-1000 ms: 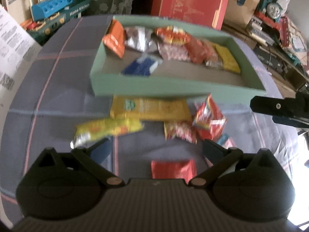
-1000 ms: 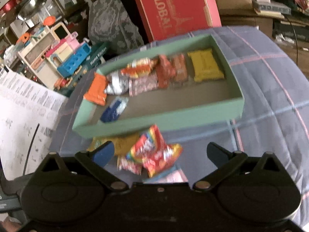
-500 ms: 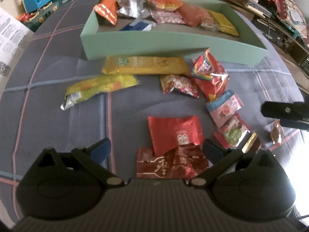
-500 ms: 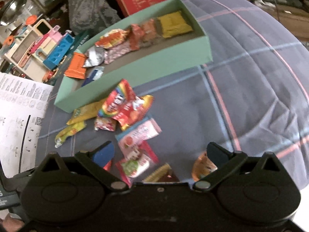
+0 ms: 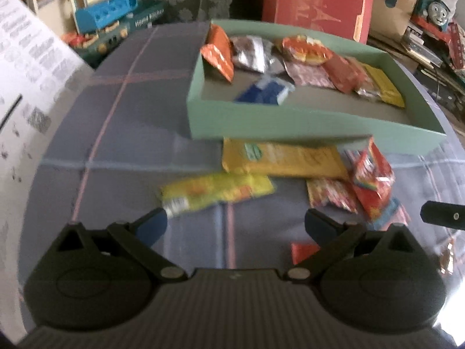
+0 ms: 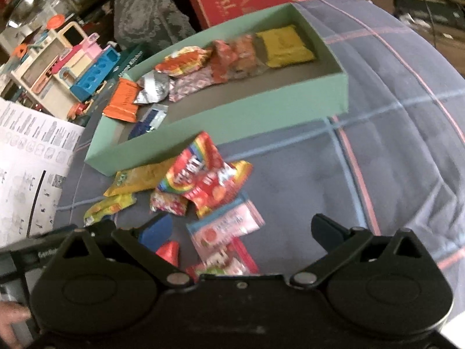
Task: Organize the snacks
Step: 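Move both grippers back over the remaining snacks beside the tray, then grasp the yellow bar with the left gripper while the right grasps the rainbow candy bag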
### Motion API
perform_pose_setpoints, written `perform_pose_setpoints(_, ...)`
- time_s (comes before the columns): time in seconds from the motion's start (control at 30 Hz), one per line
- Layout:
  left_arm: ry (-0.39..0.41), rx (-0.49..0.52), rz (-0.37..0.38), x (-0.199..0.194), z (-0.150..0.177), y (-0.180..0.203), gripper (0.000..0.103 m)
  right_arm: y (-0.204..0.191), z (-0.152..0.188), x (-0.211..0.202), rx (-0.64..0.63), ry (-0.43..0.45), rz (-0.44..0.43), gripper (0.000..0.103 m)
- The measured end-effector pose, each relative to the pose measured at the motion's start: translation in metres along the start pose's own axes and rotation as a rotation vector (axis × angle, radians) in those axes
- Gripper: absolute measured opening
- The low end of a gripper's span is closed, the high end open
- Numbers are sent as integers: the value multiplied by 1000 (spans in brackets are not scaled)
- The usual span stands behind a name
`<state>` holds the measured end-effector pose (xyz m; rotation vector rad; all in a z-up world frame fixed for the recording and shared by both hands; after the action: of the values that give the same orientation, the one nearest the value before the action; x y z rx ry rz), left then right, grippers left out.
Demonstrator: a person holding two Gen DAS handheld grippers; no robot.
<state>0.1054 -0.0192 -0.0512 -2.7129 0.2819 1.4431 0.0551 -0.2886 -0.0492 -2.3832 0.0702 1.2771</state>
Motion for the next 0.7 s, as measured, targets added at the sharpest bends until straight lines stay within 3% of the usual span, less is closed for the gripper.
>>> perform_pose_setpoints(0.13, 36, 42, -35, 8, -18, -1, 103, -14, -12, 15, -35, -3, -8, 103)
perform_pose_setpoints(0.27, 42, -36, -59, 19, -34, -17, 103, -21, -21, 30, -53, -12, -8, 103)
perform_pose_setpoints(0.43, 44, -63, -208, 37, -45, -33, 103, -30, -35, 45, -62, 29, 16, 103)
perform_pose_setpoints(0.57, 16, -28, -248, 56, -46, -35, 101, -38, -42, 57, -115, 55, 66, 85)
perform_pose_setpoints(0.63, 4, 16, -222, 62, -45, -26, 100, -39, -43, 63, -127, 41, 72, 68)
perform_pose_setpoints(0.7, 21, 74, -204, 60, -41, -13, 100, -38, -40, 68, -138, 28, 75, 66)
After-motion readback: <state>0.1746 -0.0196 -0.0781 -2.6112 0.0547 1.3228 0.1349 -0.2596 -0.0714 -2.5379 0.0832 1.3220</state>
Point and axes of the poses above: each gripper's, at about its wrist camera, not at the fingertips, and x roughly the way its jaws point, y to its right, z to its underside, the point moved 2 cm from there along x, roughly the way its jaws point, and after that the axes turned 1 degree about y, right-handed, at the moved point
